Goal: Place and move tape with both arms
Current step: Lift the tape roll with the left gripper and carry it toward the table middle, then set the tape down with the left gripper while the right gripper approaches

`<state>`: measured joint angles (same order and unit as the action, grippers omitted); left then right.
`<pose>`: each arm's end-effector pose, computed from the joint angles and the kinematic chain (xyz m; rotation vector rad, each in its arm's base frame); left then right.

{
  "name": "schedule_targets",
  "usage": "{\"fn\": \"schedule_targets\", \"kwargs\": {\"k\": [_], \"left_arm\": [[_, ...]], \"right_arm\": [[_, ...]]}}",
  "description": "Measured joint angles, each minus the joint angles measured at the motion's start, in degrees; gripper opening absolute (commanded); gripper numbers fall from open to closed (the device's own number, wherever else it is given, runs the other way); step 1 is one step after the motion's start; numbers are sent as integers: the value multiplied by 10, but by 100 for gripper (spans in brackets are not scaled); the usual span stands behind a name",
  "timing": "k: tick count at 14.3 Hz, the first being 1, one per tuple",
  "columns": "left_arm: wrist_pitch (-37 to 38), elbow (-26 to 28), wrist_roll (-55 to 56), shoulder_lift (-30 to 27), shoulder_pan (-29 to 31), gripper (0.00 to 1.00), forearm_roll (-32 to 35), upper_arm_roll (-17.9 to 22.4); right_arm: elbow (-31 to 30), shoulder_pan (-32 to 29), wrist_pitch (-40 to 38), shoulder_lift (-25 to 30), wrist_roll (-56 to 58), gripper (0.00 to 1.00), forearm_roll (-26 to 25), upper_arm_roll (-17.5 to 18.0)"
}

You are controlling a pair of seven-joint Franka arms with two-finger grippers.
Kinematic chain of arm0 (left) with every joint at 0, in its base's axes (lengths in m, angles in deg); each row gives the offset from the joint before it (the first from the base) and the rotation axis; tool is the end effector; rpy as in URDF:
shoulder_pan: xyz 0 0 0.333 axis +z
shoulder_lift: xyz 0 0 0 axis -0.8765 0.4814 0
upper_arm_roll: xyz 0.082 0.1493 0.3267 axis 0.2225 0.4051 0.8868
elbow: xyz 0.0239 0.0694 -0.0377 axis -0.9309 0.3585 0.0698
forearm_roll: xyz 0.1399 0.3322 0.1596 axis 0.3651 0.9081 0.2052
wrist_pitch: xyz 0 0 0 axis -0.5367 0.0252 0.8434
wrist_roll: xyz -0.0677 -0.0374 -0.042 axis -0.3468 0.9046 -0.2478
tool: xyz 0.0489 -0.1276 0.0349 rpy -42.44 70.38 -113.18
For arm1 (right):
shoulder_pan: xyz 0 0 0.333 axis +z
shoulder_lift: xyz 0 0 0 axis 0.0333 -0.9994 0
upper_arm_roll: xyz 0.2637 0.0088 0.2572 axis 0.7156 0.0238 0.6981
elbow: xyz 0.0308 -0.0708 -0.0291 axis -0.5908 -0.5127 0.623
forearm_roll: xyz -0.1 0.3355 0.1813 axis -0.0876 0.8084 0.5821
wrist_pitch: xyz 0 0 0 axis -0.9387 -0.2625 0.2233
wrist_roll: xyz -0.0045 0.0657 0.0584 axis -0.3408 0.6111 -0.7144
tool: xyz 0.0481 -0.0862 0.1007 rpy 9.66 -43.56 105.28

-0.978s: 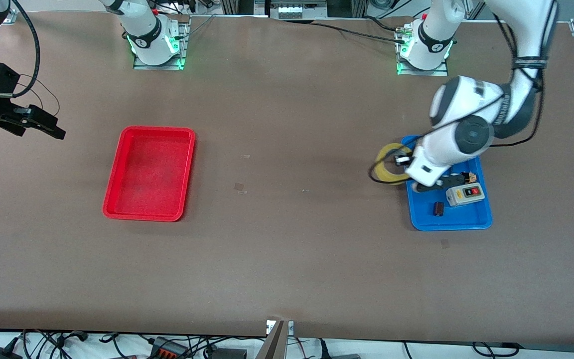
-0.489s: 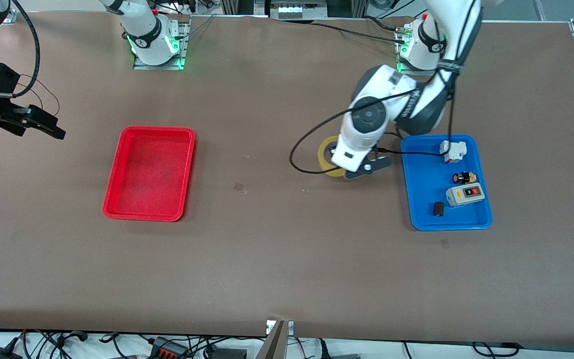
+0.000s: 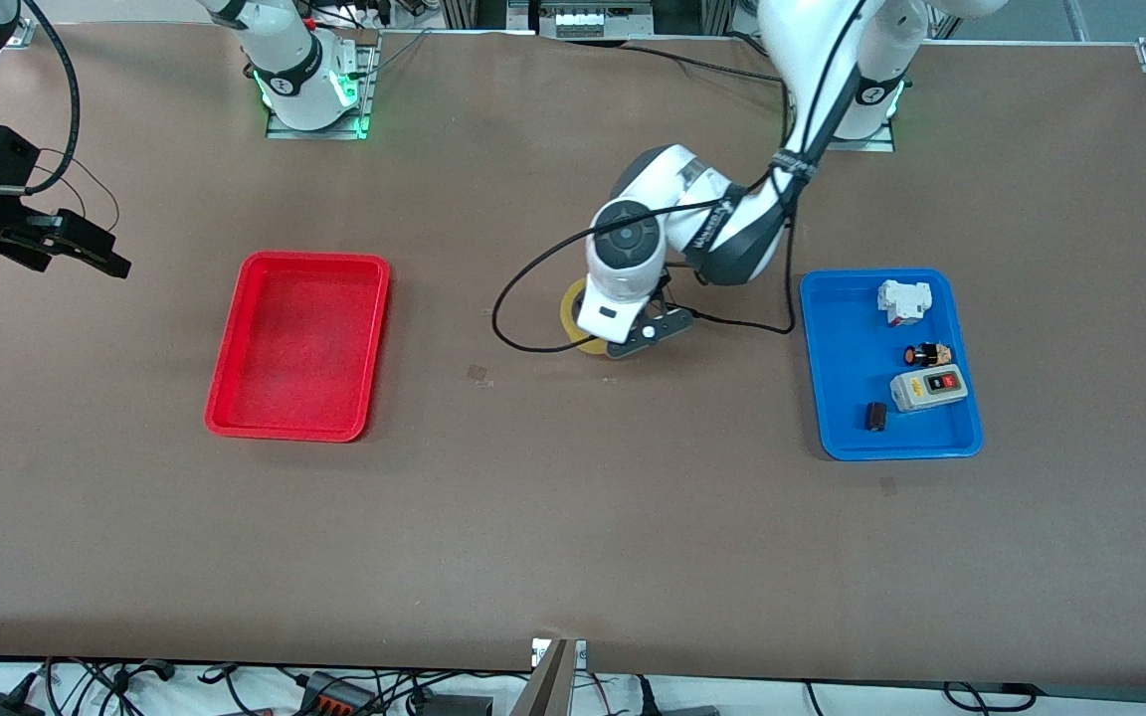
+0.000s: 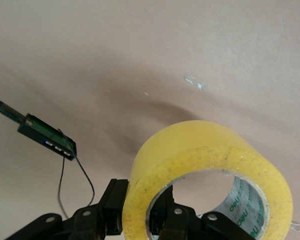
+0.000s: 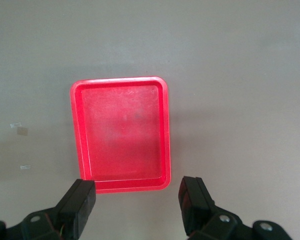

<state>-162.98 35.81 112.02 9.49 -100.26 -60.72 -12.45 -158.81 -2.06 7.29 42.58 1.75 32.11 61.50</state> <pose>0.5237 -0.4869 0.2788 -2.9740 -0.6676 0.3171 0.5748 0.0037 0.6129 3.1014 -0.1601 -0.0546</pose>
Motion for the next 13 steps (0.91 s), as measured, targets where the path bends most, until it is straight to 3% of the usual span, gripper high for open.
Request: {"fn": "schedule_targets", "kwargs": {"k": [3, 5, 6, 13], "left_arm": [[-31, -43, 27, 48, -21, 18, -4, 0], [-57, -54, 41, 67, -28, 25, -4, 0], [-62, -57, 45, 73, -30, 34, -4, 0], [-64, -64, 47, 78, -31, 51, -5, 1]], "right_arm": [[0, 0, 0, 0, 0, 98, 0, 0], [0, 0, 0, 0, 0, 98, 0, 0], [0, 0, 0, 0, 0, 98, 0, 0], [0, 1, 0, -1, 0, 98, 0, 0]]}}
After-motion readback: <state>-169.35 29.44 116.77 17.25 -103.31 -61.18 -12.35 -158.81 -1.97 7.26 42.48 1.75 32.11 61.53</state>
